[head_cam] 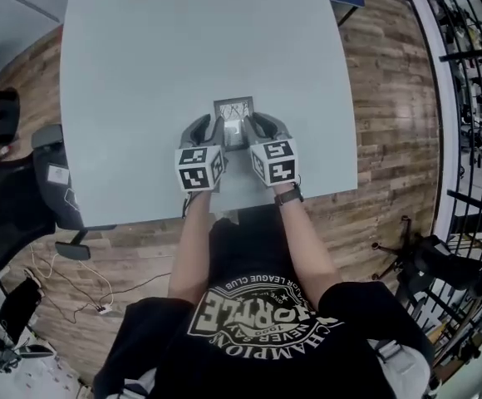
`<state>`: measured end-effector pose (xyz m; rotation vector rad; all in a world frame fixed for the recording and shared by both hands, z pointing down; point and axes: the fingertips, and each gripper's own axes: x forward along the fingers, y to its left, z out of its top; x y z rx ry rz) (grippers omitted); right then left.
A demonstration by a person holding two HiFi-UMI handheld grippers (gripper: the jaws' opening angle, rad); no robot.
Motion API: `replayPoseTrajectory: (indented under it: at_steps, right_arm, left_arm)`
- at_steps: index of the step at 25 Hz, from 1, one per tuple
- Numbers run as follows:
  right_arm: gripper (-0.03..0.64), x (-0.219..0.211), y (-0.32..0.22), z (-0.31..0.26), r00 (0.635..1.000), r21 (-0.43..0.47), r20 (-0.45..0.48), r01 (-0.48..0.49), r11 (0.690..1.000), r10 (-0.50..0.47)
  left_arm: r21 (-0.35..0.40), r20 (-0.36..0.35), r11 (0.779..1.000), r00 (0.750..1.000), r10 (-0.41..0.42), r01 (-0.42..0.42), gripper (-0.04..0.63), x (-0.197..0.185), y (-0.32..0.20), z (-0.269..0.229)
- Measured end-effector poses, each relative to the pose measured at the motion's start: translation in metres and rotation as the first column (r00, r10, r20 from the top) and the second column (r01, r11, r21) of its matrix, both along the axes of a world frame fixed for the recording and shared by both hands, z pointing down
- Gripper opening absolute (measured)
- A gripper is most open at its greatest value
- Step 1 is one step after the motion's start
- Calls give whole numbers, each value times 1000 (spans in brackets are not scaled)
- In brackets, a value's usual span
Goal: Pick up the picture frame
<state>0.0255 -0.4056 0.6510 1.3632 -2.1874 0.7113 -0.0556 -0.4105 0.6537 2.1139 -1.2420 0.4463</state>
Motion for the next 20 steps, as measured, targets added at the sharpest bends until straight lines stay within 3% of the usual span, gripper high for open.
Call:
replayPoseTrajectory:
  at_steps: [3,7,15,17,20]
  right_arm:
    - [109,4,-7,19,1000,-35,-6,-21,999,20]
    - [238,11,-12,45,999,-97,-17,-53,994,52]
    - [230,20,-6,74,996,-168,-34,-90,982,85]
    - [188,19,-5,76,995,-174,-32,-94,980,90]
    - [181,16,-3,83,996,-192,-35,-85,978,79]
  left_arm:
    - [-45,13,999,1000,14,-14,111,2,-1,21]
    - [-97,30,995,999,19,-16,152,3,-1,44]
    - [-150,101,989,995,24,-9,170,4,4,74]
    - [-166,109,986,994,32,-14,170,6,7,79]
    - [-191,112,982,993,37,-15,170,10,11,88]
